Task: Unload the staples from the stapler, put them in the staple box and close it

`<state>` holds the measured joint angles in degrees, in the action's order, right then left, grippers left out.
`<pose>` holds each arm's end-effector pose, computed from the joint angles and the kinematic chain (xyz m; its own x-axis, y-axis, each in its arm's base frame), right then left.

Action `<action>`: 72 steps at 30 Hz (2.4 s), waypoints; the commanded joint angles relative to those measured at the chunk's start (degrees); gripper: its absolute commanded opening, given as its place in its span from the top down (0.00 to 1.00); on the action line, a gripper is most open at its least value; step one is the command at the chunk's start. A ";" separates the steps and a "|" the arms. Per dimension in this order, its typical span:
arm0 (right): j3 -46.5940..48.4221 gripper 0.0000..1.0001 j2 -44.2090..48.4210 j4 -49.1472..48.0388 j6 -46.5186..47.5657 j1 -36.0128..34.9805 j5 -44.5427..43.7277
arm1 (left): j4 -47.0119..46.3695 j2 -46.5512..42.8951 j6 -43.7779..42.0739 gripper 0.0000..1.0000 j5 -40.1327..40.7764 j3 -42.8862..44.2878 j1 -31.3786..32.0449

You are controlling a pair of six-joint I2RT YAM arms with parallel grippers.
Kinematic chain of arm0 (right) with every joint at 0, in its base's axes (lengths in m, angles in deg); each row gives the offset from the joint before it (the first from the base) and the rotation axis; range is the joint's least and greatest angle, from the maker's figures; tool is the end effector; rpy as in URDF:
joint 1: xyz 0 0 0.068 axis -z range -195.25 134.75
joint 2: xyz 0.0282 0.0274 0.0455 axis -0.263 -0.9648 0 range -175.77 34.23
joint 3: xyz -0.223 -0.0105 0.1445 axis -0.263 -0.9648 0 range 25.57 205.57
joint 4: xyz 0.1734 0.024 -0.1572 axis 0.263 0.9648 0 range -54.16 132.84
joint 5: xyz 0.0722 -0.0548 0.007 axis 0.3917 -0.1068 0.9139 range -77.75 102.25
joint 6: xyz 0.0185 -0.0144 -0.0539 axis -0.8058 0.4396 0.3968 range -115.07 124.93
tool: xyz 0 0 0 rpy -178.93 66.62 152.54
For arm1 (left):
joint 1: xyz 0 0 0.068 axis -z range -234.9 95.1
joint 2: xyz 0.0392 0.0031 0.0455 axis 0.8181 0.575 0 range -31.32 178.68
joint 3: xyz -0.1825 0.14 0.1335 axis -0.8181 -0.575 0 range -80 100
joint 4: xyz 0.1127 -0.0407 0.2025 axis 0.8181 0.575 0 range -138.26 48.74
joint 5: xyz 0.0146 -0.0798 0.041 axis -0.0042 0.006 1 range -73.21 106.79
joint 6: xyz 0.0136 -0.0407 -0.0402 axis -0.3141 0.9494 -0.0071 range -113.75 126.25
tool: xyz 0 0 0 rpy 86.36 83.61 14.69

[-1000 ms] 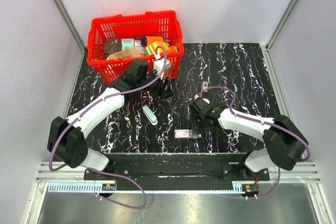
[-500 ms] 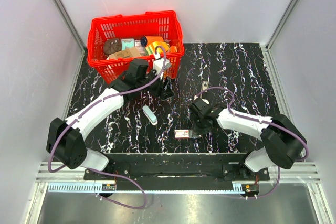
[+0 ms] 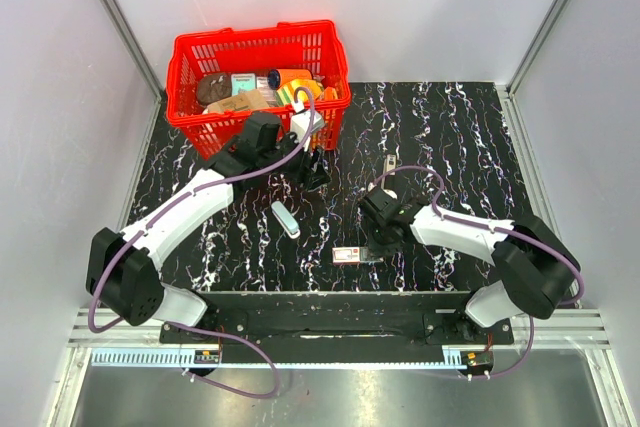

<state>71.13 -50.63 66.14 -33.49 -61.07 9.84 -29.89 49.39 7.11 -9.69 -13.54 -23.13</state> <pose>0.1710 0.1734 0.1692 -0.9506 -0.0875 -0.2977 -0.1475 0.9715 0.1856 0.2432 -0.1730 0.3113 -0.4700 0.2753 -0.8386 0.7837 0.5674 -0.2529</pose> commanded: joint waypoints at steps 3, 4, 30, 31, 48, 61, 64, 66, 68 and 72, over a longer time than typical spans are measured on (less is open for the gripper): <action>3.04 0.80 -0.13 0.98 0.88 -0.67 -1.72 | -1.23 -1.96 -1.74 0.34 0.64 0.43 0.14; 3.13 0.78 -0.30 0.98 1.06 -0.67 -1.72 | -1.23 -2.04 -1.74 0.34 0.64 0.43 0.22; 5.42 0.71 1.45 2.48 2.03 -0.67 -2.07 | -0.79 -2.40 -2.53 0.34 1.34 0.34 0.84; 5.24 0.71 1.45 2.39 1.94 -0.67 -2.07 | -0.79 -2.40 -2.53 0.34 1.43 0.34 0.84; 3.49 0.87 11.10 9.07 2.99 2.83 -8.75 | -1.49 -1.26 -16.14 0.36 7.05 -8.35 6.63; -11.01 0.86 14.90 -6.74 -2.10 14.18 12.42 | -6.50 5.69 -28.28 0.39 15.93 -17.23 17.88; -13.56 0.86 15.77 -10.26 -3.51 15.23 15.24 | -7.38 7.35 -28.99 0.39 17.42 -17.15 19.20; -14.88 0.86 16.22 -11.49 -4.21 15.85 16.12 | -7.91 8.50 -29.34 0.39 17.95 -17.15 19.56; -15.94 0.85 16.57 -12.72 -4.30 16.55 17.17 | -8.44 9.47 -29.69 0.39 18.74 -17.06 20.00; -17.08 0.84 17.10 -14.04 -4.39 17.96 17.97 | -8.79 11.14 -30.22 0.39 19.62 -16.62 20.70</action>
<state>54.69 -35.27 56.61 -36.85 -44.55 24.83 -35.53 59.38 -21.23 7.30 -30.61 -3.11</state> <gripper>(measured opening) 0.148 0.612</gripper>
